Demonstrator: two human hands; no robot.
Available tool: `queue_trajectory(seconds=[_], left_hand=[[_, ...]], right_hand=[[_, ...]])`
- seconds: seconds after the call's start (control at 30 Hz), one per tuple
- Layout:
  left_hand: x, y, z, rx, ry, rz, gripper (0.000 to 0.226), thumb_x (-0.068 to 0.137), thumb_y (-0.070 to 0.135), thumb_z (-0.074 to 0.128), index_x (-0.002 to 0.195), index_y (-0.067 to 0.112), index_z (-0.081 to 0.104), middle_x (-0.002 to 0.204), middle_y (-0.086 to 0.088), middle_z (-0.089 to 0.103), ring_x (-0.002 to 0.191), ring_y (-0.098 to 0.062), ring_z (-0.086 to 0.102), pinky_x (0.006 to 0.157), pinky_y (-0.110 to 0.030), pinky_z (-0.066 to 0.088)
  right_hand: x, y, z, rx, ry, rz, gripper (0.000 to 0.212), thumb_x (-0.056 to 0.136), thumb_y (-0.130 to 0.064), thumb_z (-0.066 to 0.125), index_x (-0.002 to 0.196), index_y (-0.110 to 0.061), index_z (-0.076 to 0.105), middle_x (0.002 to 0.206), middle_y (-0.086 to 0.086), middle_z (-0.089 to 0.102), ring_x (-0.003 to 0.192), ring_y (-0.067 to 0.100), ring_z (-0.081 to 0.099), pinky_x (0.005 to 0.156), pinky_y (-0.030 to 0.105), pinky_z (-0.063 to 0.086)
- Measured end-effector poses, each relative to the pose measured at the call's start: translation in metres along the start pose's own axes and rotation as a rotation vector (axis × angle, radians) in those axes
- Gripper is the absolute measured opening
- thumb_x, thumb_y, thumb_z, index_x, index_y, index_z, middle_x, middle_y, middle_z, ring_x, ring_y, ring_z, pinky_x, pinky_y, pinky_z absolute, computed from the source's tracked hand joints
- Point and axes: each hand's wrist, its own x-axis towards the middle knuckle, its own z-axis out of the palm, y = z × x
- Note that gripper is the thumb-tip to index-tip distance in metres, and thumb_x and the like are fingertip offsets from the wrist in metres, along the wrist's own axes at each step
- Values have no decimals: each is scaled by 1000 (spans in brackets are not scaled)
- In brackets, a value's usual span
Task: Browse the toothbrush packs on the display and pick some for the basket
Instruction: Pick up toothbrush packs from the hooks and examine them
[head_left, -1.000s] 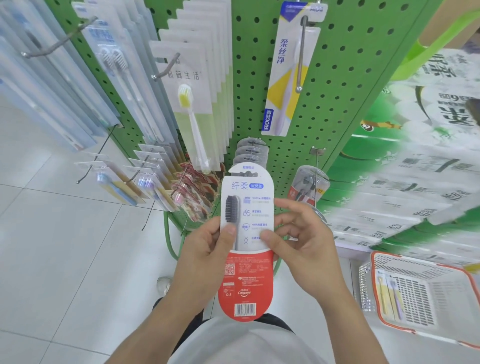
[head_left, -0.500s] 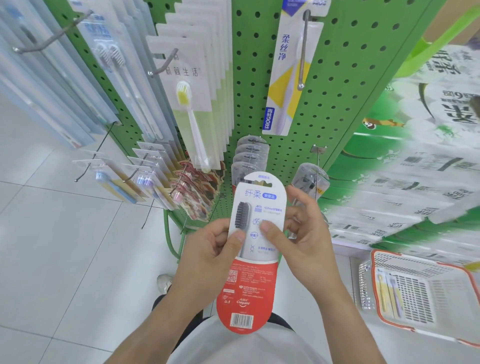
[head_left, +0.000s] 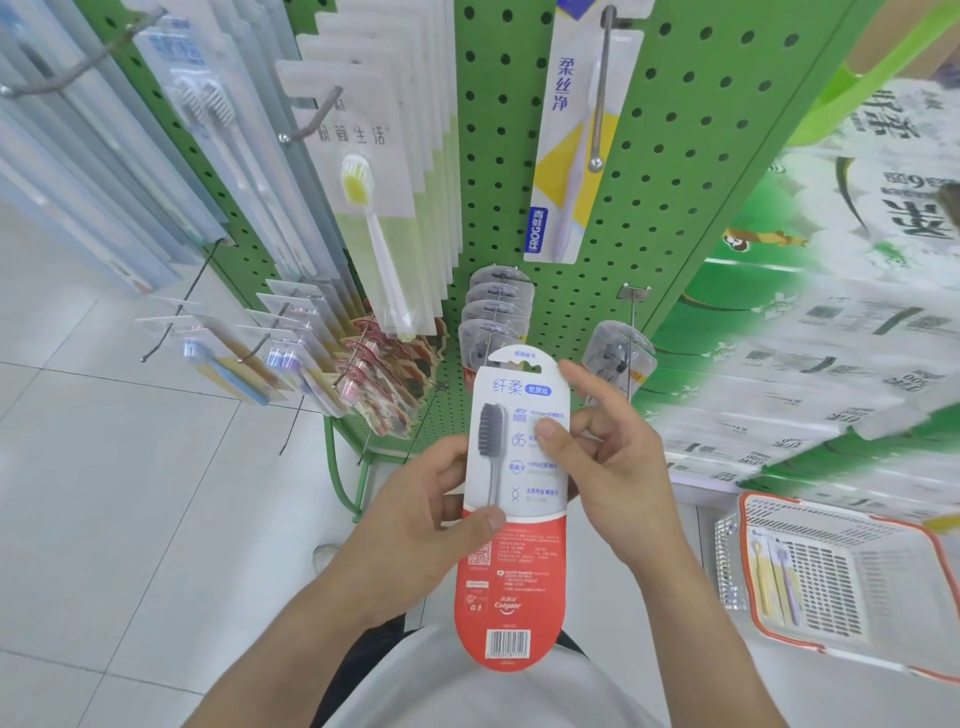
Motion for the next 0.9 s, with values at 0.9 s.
queue_trajectory(seconds=[0.9], left_hand=[[4, -13, 16, 550, 306, 315, 68, 96, 21, 64, 142, 54, 28, 142, 33, 36, 132, 11, 40, 101, -19, 44]], right_hand=[[0, -13, -9, -120, 111, -50, 24, 96, -11, 67, 116, -22, 71, 79, 19, 59, 55, 25, 70, 41, 33, 53]])
